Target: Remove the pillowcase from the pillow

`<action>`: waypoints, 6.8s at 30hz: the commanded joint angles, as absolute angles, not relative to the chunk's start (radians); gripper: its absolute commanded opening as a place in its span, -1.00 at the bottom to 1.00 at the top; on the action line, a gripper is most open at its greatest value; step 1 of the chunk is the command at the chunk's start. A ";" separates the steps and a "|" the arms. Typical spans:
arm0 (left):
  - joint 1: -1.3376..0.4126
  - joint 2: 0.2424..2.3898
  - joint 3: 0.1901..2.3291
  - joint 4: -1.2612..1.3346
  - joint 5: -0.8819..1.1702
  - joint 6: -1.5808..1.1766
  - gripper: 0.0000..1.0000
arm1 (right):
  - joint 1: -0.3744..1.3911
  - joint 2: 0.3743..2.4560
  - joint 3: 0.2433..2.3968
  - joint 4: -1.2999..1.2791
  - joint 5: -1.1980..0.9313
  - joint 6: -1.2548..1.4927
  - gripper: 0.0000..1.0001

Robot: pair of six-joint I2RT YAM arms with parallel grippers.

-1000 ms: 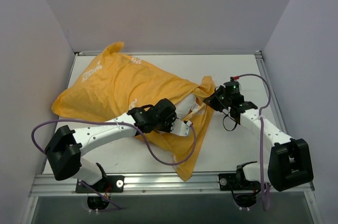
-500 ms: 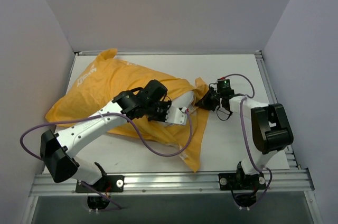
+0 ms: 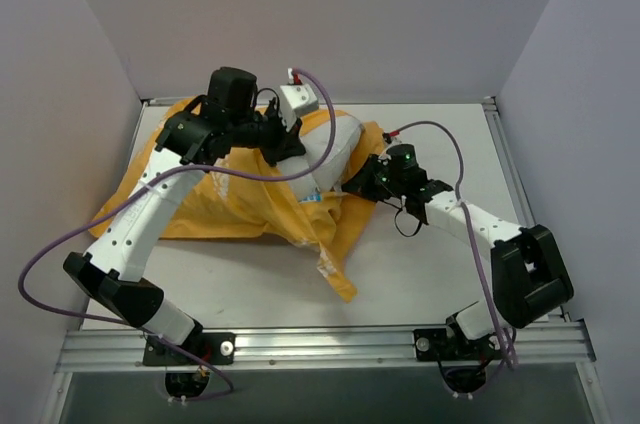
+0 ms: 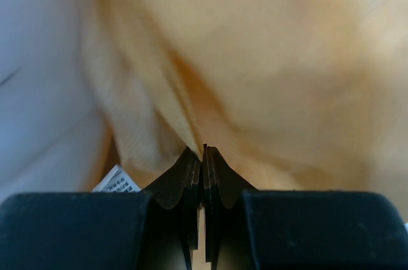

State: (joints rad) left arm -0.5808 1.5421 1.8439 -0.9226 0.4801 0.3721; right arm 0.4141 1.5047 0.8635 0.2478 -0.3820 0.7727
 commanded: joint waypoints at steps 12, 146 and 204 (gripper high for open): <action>-0.572 1.597 1.913 -0.723 0.370 0.218 -0.95 | 0.612 1.017 0.979 -0.088 -0.060 0.537 0.56; -0.298 1.227 1.207 -0.712 0.017 0.472 -0.95 | 0.692 1.361 0.979 0.428 -0.195 0.750 -1.00; -0.704 1.867 1.789 -0.819 0.325 0.459 -0.93 | 1.066 1.016 0.267 0.178 -0.110 0.925 -1.00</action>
